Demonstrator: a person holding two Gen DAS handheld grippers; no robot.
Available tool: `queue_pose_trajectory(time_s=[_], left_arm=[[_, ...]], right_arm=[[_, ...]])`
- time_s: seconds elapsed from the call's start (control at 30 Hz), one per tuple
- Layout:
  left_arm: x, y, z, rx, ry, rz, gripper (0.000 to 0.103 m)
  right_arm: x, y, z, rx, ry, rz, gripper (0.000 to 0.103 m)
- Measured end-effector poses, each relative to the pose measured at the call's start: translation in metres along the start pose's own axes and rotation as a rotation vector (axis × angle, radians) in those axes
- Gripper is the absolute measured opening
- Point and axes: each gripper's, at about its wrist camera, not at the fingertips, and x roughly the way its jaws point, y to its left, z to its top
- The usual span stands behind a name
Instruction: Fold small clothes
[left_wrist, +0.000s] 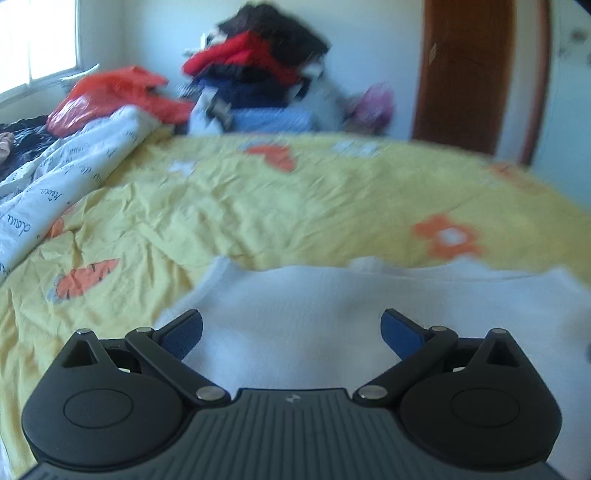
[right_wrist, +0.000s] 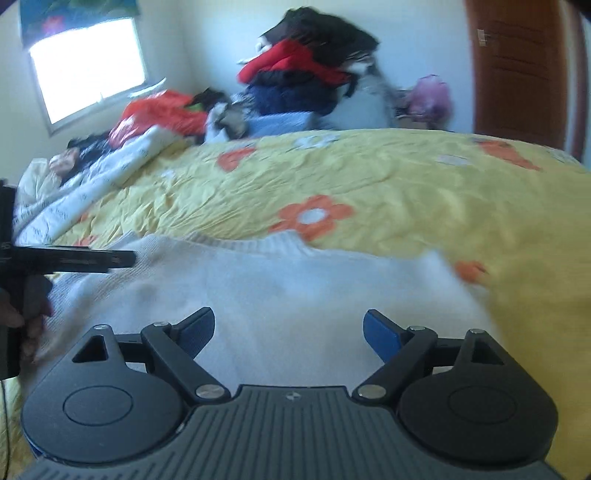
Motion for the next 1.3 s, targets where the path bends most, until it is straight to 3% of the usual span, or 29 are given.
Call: queue_pose_trajectory(time_s=[0.13,0.2,0.27,0.33,0.4,0.47,0.6,0.7,0.77,0.9,1.03,1.3], left_arm=[[-0.045,-0.015,-0.039,0.016,-0.043,-0.067,0.103],[-0.051,-0.020,-0.059,0.011,-0.021,-0.080,0.103],[-0.045,-0.020,-0.075,0.022,0.043,-0.074,0.103],[-0.048,-0.013,-0.090,0.054,0.001,-0.083,0.103],[-0.047,-0.007,-0.095,0.088,-0.016,-0.105,0.103],[-0.045,-0.007,-0.095,0.102,-0.018,-0.110,0.103],[-0.056,-0.008,-0.088,0.070,-0.010,-0.065,0.103],[-0.086,0.009,-0.095,-0.027,-0.089,-0.043,0.103],[-0.103,0.026,-0.109,-0.137,-0.130,-0.041,0.103],[-0.118,0.045,-0.126,-0.317,-0.116,-0.003,0.103],[-0.109,0.069,-0.138,-0.584,-0.012,-0.023,0.103],[-0.086,0.091,-0.124,-0.829,-0.016,-0.101,0.103]], right_arm=[[-0.043,-0.009,-0.024,0.009,-0.026,-0.026,0.088],[-0.055,0.000,-0.032,-0.019,-0.041,-0.002,0.088],[-0.055,0.013,-0.037,-0.089,-0.033,0.028,0.088],[-0.044,0.021,-0.043,-0.154,0.015,0.009,0.088],[-0.024,0.017,-0.053,-0.169,0.102,-0.023,0.090],[-0.023,0.006,-0.059,-0.176,0.056,0.022,0.090],[-0.022,0.010,-0.049,-0.174,0.093,0.012,0.092],[-0.040,0.017,-0.045,-0.121,0.063,-0.004,0.092],[-0.058,0.015,-0.044,-0.061,-0.010,0.046,0.094],[-0.068,0.006,-0.045,0.022,-0.047,0.079,0.098],[-0.058,0.009,-0.045,0.028,-0.002,0.069,0.098],[-0.065,0.018,-0.047,-0.002,-0.012,0.114,0.098]])
